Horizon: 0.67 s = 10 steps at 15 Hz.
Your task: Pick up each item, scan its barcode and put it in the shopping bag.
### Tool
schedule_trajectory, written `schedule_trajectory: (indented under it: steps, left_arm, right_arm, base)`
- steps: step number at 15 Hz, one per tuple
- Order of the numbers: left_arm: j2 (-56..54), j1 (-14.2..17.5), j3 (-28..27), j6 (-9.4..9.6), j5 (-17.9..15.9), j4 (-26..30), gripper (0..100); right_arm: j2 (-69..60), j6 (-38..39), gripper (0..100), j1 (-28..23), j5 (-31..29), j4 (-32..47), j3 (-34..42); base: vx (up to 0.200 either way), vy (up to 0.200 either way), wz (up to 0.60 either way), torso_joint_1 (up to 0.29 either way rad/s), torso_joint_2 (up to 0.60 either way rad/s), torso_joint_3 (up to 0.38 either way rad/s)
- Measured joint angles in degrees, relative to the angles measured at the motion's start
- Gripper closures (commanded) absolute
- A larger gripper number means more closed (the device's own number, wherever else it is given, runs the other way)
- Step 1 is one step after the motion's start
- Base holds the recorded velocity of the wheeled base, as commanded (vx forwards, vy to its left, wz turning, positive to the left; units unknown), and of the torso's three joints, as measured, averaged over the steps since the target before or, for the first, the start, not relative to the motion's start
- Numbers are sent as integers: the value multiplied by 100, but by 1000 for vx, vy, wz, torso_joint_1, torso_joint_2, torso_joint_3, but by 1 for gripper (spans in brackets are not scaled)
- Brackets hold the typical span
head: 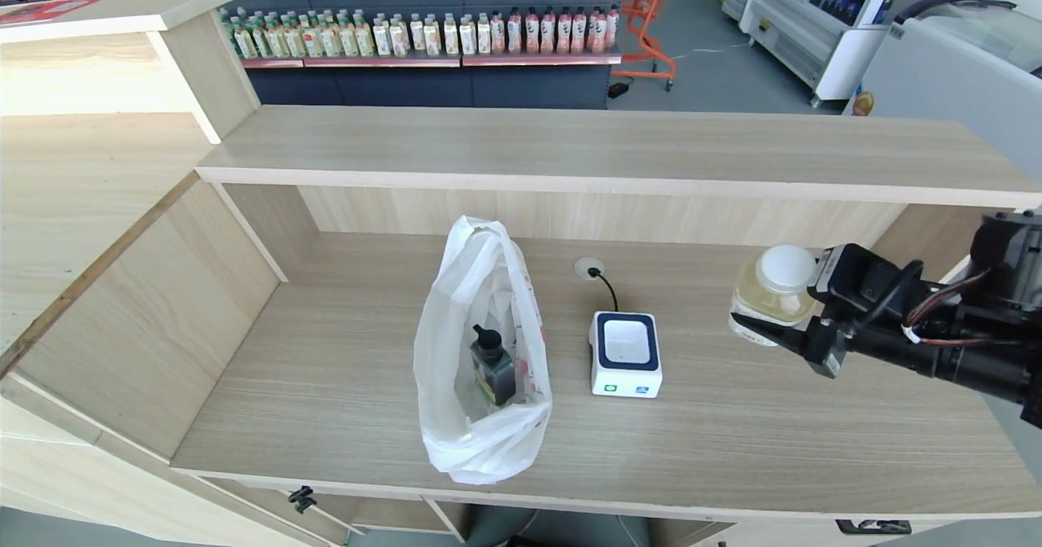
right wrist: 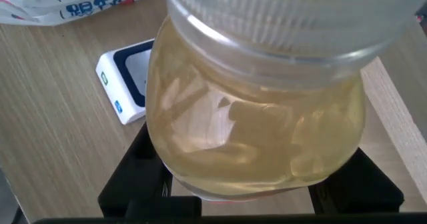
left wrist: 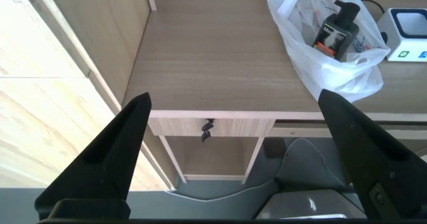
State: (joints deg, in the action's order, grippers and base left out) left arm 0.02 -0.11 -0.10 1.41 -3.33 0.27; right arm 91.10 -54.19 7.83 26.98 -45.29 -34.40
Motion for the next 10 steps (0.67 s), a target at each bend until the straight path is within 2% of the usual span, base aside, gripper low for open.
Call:
schedule_trajectory:
  steps: [3,7,10]
  left_arm:
    - [0,4,0,0,0,0,0]
    - [0,1,0,0,0,-2,0]
    - [0,1,0,-2,0,0,0]
  right_arm:
    - [653,-404,100,-23,660,-705,-230]
    - [1397,-827,100,-22,1690,-1112,-418]
    - [1910,-1070,100,-9,2037,-1415,-517]
  base:
    - [0,0,0,0,0,0]
    - [0,0,0,0,0,0]
    - [0,0,0,0,0,0]
